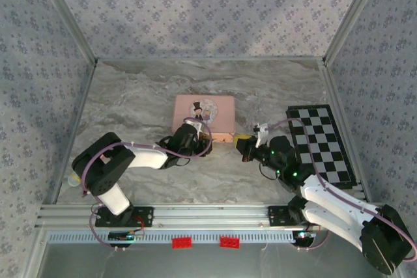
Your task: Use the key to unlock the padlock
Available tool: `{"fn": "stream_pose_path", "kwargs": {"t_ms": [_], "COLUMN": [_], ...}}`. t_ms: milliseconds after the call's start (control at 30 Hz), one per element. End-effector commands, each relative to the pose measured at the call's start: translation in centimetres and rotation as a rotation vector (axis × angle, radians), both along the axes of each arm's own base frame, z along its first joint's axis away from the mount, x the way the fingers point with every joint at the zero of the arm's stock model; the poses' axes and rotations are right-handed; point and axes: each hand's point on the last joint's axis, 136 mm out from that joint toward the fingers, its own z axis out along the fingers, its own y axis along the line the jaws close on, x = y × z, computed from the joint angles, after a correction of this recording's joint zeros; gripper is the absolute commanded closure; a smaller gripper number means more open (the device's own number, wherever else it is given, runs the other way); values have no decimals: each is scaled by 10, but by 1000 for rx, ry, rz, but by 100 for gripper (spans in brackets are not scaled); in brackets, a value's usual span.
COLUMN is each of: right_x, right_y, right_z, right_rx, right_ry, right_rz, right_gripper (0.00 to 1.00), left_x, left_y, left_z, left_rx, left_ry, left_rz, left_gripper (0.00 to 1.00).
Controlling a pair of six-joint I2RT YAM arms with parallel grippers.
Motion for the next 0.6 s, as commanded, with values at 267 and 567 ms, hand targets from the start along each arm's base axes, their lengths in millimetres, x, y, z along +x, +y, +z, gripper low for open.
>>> {"fn": "stream_pose_path", "kwargs": {"t_ms": [267, 567], "right_x": [-6, -11], "right_y": [-3, -9], "right_z": [-23, -52], "right_rx": [57, 95], "right_ry": [118, 265], "right_rz": [-50, -139], "right_gripper": [100, 100], "left_x": [4, 7], "left_y": [-14, -20], "left_z": [13, 20], "left_rx": [-123, -194], "left_ry": [41, 78], "left_rz": [41, 74], "left_gripper": [85, 92]}}
